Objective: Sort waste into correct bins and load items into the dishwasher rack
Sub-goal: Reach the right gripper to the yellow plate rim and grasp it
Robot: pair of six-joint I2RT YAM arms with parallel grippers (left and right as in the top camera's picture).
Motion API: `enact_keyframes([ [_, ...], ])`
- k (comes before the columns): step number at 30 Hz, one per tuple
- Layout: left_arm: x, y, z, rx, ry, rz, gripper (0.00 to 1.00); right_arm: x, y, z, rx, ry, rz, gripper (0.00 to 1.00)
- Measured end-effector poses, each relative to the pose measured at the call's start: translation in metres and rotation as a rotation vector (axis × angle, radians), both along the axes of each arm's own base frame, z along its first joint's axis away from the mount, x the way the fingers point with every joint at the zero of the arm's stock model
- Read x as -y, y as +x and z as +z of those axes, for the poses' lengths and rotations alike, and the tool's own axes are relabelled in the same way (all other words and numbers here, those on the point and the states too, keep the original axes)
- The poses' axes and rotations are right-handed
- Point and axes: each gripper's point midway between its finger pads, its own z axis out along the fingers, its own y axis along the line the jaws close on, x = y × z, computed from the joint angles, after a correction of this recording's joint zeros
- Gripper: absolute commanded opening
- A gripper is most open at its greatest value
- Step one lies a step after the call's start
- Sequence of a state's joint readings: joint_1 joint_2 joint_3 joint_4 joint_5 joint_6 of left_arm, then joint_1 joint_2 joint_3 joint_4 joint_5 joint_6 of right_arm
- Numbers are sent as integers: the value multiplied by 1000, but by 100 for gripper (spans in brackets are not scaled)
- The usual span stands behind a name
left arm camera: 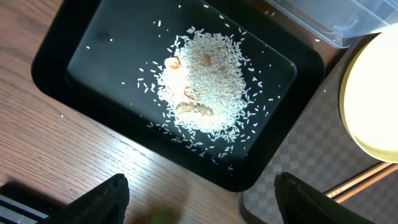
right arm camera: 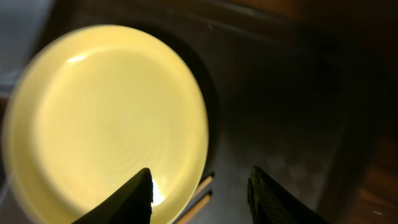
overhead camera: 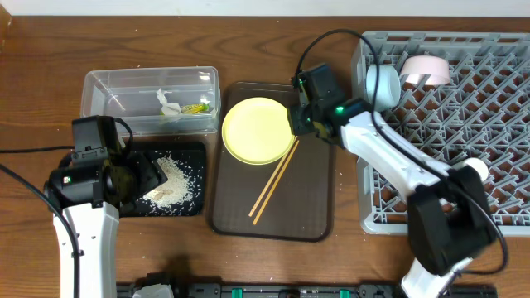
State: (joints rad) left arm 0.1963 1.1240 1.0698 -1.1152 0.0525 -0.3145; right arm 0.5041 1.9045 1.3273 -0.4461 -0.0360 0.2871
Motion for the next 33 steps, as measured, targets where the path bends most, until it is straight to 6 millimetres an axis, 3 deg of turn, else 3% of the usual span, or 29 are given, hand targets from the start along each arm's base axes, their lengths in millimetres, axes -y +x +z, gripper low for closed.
enact_keyframes([
  [6, 0, 0, 0, 0, 0, 0, 78, 1, 4, -45, -63, -19, -75, 40],
  [9, 0, 0, 0, -1, 0, 0, 77, 1, 7, -55, -67, -17, -91, 36],
  [14, 0, 0, 0, 0, 0, 0, 77, 0, 8, -59, -71, -13, -107, 25],
  [22, 0, 0, 0, 0, 0, 0, 78, -12, 2, -58, -72, -9, -90, 15],
  [27, 0, 0, 0, 0, 0, 0, 77, -18, -1, -58, -69, -6, -80, 2],
  [33, 0, 0, 0, 0, 0, 0, 77, -15, 2, -58, -62, -8, -108, 1],
])
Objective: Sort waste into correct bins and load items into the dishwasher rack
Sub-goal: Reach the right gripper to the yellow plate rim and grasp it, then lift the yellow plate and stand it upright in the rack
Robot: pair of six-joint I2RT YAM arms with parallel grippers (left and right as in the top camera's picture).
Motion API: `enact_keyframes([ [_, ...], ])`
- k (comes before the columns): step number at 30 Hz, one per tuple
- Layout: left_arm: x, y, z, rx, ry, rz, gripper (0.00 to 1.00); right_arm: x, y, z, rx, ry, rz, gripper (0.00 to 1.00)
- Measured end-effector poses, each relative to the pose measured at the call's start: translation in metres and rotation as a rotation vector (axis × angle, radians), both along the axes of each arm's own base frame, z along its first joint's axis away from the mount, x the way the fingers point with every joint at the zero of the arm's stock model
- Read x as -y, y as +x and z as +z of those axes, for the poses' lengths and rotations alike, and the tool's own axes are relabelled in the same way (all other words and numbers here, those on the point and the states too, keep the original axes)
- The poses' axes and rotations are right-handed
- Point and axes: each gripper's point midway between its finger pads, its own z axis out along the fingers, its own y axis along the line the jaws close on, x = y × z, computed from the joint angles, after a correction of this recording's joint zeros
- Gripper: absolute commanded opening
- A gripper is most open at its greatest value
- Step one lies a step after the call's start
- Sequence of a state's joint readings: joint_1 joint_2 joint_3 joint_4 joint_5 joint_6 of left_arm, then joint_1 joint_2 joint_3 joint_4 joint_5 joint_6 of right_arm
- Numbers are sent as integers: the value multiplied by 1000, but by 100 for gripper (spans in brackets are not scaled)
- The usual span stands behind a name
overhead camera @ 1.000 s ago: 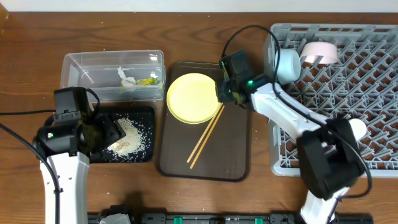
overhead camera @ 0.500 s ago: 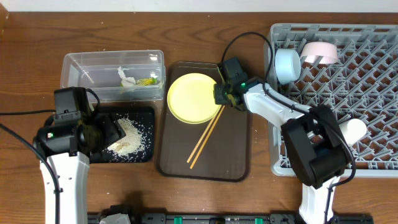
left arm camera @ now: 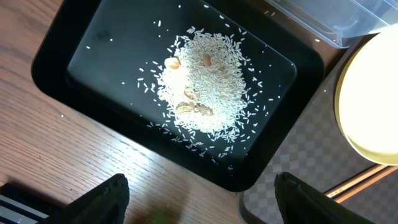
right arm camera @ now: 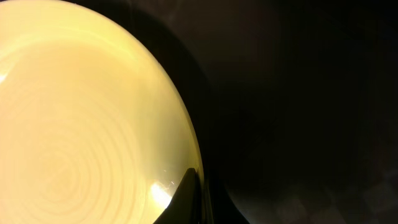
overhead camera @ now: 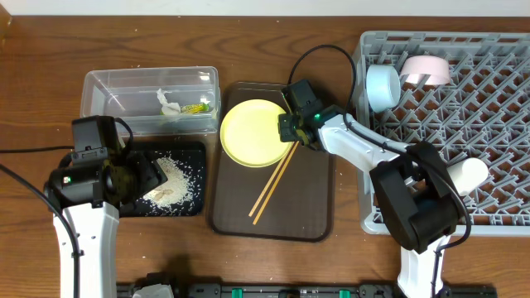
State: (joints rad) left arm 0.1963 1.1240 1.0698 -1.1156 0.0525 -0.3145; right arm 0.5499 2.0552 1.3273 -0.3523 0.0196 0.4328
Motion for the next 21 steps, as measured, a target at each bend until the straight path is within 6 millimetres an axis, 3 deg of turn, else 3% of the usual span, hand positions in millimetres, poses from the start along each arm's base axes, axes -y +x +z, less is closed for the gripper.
enact_keyframes([
  [7, 0, 0, 0, 0, 0, 0, 78, 7, 4, 3, 22, -32, -15, 1],
  [10, 0, 0, 0, 0, 0, 0, 77, 13, 8, 23, 58, -33, -8, 1],
  [12, 0, 0, 0, 0, 0, 0, 78, 20, 14, 53, 116, -19, -10, 1],
  [15, 0, 0, 0, -1, 0, 0, 78, 45, 24, 118, 242, -7, -41, 1],
  [17, 0, 0, 0, 0, 0, 0, 77, 77, 25, 167, 341, -32, -84, 1],
  [21, 0, 0, 0, 0, 0, 0, 77, 139, 17, 224, 451, -145, -165, 1],
])
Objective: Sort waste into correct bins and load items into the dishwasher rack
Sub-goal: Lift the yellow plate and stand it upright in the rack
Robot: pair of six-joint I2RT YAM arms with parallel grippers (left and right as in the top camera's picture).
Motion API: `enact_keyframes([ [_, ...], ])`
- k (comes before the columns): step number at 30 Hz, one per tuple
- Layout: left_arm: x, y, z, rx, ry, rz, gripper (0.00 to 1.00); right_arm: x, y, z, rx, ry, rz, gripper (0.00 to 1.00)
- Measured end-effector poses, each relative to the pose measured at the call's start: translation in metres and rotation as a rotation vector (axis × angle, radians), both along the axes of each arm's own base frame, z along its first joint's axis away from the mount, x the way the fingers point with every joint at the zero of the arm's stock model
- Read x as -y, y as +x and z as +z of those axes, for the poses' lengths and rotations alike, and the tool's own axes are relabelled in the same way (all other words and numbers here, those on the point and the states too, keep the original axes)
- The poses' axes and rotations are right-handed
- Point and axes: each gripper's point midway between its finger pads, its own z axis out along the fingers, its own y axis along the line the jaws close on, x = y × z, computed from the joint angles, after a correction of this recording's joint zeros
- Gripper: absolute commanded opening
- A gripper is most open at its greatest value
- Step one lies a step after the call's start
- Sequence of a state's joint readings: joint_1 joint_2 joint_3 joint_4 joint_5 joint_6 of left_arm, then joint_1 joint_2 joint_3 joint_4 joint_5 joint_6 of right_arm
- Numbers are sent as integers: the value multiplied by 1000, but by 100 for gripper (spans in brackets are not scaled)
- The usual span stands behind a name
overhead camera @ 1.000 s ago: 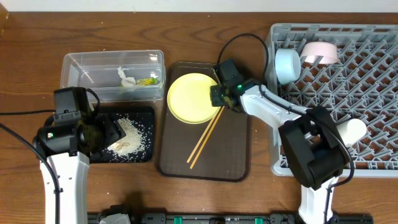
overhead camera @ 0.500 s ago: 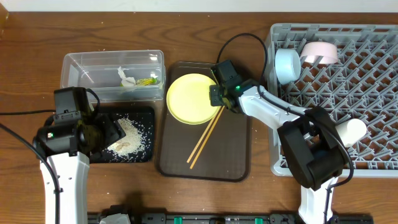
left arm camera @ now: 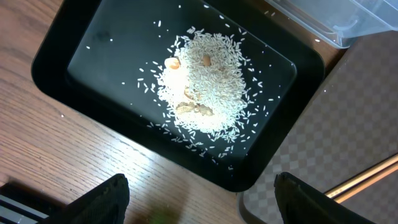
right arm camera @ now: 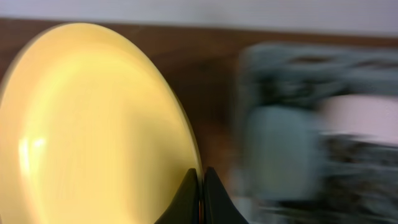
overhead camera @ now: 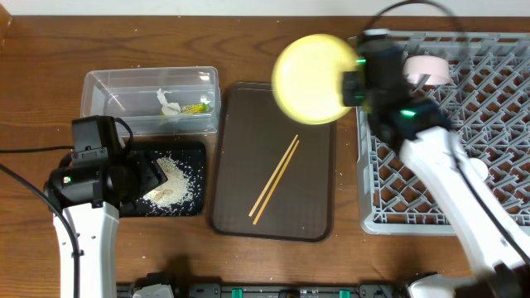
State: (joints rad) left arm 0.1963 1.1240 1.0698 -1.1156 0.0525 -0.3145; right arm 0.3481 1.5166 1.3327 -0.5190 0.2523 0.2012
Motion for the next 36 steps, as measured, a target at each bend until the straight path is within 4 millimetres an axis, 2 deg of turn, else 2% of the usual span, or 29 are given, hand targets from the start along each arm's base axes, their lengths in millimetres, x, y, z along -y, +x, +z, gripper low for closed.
enact_keyframes([
  [5, 0, 0, 0, 0, 0, 0, 78, 85, -13, 39, 65, -190, -160, 1],
  [10, 0, 0, 0, 0, 0, 0, 78, 155, -28, 63, 65, -418, -285, 1],
  [14, 0, 0, 0, 0, 0, 0, 78, 198, -42, 70, -4, -614, -351, 1],
  [16, 0, 0, 0, 0, 0, 0, 78, 211, -49, 69, -54, -683, -357, 1],
  [18, 0, 0, 0, 0, 0, 0, 78, 221, -55, 64, -111, -737, -356, 1],
  [22, 0, 0, 0, 0, 0, 0, 77, 225, -59, 49, -192, -777, -339, 1],
  [36, 0, 0, 0, 0, 0, 0, 77, 232, -44, 0, -321, -792, -376, 1],
])
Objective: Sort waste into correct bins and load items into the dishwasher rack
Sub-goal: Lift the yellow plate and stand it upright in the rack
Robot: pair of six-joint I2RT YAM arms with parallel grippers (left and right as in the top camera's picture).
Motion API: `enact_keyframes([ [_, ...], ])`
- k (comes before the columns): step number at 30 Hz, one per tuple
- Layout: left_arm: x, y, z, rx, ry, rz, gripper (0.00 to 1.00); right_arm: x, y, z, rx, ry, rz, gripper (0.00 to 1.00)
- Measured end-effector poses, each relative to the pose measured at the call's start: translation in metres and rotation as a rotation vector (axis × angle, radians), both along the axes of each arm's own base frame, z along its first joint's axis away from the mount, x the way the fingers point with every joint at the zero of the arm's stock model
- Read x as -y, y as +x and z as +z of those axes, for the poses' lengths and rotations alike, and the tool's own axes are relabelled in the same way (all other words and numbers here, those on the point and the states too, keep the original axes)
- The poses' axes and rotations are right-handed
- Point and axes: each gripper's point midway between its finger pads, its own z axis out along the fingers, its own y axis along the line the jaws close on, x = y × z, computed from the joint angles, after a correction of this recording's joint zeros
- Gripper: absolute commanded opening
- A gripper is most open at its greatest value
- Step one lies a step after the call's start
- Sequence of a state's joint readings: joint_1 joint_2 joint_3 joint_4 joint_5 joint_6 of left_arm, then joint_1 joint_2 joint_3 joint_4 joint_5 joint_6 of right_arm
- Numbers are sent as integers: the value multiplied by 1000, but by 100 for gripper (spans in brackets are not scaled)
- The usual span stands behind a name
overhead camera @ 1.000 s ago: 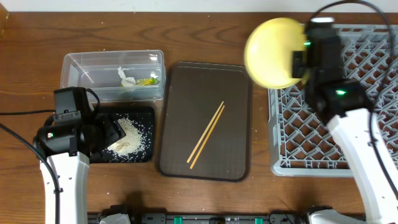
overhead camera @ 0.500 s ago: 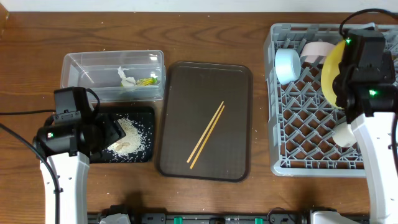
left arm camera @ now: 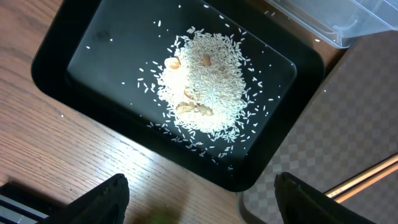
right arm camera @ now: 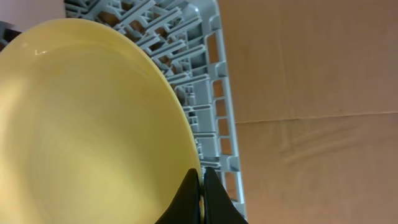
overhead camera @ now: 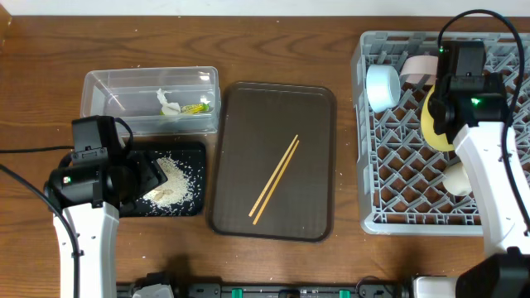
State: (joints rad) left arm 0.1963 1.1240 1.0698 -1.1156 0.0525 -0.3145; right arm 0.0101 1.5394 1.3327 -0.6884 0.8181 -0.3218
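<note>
My right gripper is shut on the rim of the yellow plate, which stands on edge over the grey dishwasher rack; overhead the plate shows beside the gripper. A pair of chopsticks lies on the brown tray. My left gripper hangs open above the near edge of the black bin holding rice. The clear bin holds wrappers.
In the rack sit a light blue bowl, a pink cup and a cream cup. The black bin lies left of the tray, the clear bin behind it.
My right gripper has carried the yellow plate from the air left of the rack to a spot over the rack's middle, on edge. The left arm has not moved.
My right gripper was open at the plate's rim on the tray. Then it was shut on the rim. Then the plate was held up beside the rack, and now it stands on edge over the rack. The left gripper stayed open over the black bin.
</note>
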Motion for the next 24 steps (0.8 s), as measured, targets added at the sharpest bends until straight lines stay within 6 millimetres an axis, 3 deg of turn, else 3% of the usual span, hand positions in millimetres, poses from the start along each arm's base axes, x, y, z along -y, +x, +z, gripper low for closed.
enact_keyframes([
  [3, 0, 0, 0, 0, 0, 0, 78, -5, 4, -8, 18, 50, 3, 2],
  [4, 0, 0, 0, 0, 0, 0, 77, -7, 6, -10, 32, 71, 1, 6],
  [7, 0, 0, 0, 0, 0, 0, 77, -12, 10, -11, 92, 133, -15, 41],
  [8, 0, 0, 0, 0, 0, 0, 78, -13, 11, -12, 110, 148, -23, 47],
  [17, 0, 0, 0, 0, 0, 0, 78, -28, 16, -11, 162, 245, 4, 56],
  [20, 0, 0, 0, 0, 0, 0, 78, -55, 17, 0, 193, 347, 103, 53],
  [24, 0, 0, 0, 0, 0, 0, 77, -115, 8, 26, 261, 566, 291, 50],
])
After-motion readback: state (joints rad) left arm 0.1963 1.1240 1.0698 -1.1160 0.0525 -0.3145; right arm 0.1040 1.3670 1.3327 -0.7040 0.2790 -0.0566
